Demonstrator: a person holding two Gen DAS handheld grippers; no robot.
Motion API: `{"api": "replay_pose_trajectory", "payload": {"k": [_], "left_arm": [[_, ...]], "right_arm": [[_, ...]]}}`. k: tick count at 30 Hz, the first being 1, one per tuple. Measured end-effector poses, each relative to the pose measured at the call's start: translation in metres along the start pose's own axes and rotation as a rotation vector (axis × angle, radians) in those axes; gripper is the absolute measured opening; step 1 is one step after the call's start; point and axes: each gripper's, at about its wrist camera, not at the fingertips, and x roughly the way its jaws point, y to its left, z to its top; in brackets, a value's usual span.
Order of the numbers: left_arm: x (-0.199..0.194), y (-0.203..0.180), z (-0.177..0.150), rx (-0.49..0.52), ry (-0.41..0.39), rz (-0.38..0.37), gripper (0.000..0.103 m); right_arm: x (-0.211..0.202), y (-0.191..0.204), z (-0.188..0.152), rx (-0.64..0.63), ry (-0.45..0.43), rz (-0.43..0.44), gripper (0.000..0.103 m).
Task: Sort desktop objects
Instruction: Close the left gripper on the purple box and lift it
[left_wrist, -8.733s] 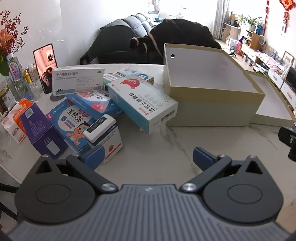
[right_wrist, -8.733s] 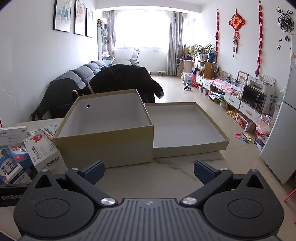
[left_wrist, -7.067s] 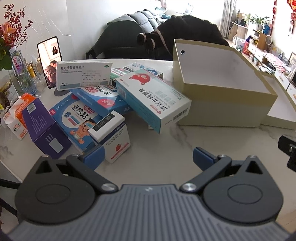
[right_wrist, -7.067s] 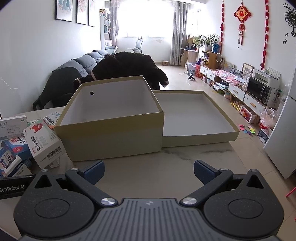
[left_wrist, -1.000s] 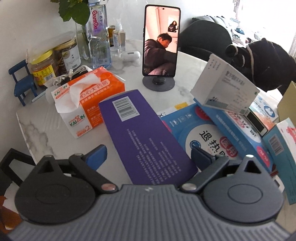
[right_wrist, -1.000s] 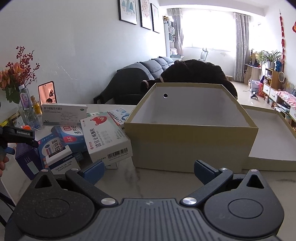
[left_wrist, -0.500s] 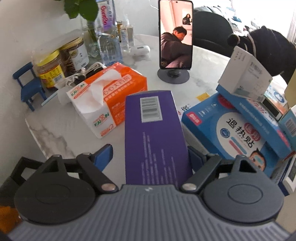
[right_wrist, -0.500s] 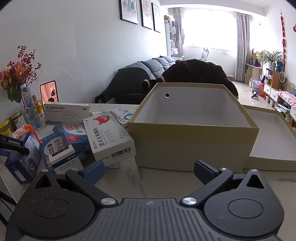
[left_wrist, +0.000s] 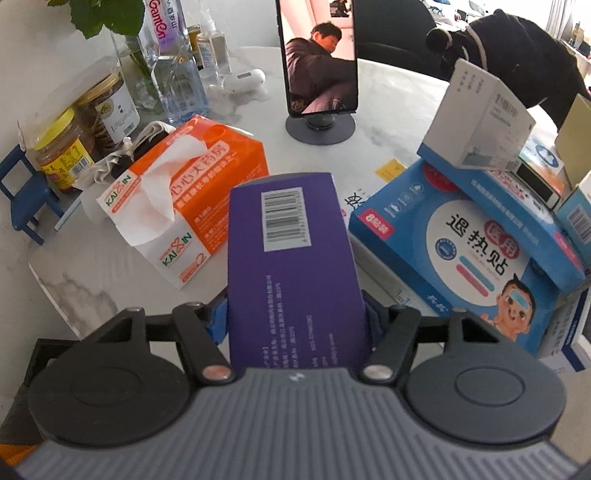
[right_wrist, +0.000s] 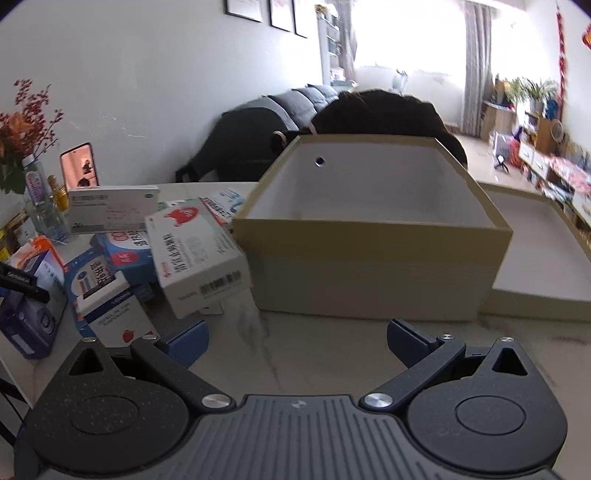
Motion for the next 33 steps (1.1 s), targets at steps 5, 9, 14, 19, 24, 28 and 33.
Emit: {"api": "replay_pose_trajectory", "payload": {"k": [5,9,14,19,24,28,33], "left_arm": [[-0.01,0.003,-0.001,-0.012,-0.031,-0.014,0.064],[-0.024,0.002,0.002,-0.015,-0.066,-0.029,0.064],[-0.045,-0.003,0.009,0.001,-0.122,-0.031,0.063],[-0.066,-0.008,0.015,0.012,-0.169,-0.054,0.063],[-0.084,-0.017,0.02,0.026,-0.211,-0.082,0.063],[-0.098,-0.024,0.023,0.038,-0.245,-0.104,0.063],[-0.111,-0.044,0.034,0.071,-0.275,-0.146,0.063]], "right_arm": [[0.0,-0.006,-0.002,0.022,0.005,0.004,0.103],[-0.001,-0.007,-0.002,0.026,0.001,0.002,0.103],[-0.003,-0.01,-0.001,0.043,-0.007,0.006,0.103],[-0.005,-0.015,0.001,0.052,-0.017,0.008,0.103],[-0.008,-0.019,0.002,0.064,-0.025,0.009,0.103],[-0.009,-0.023,0.004,0.07,-0.032,0.009,0.103],[-0.013,-0.029,0.005,0.08,-0.041,-0.002,0.103]]}}
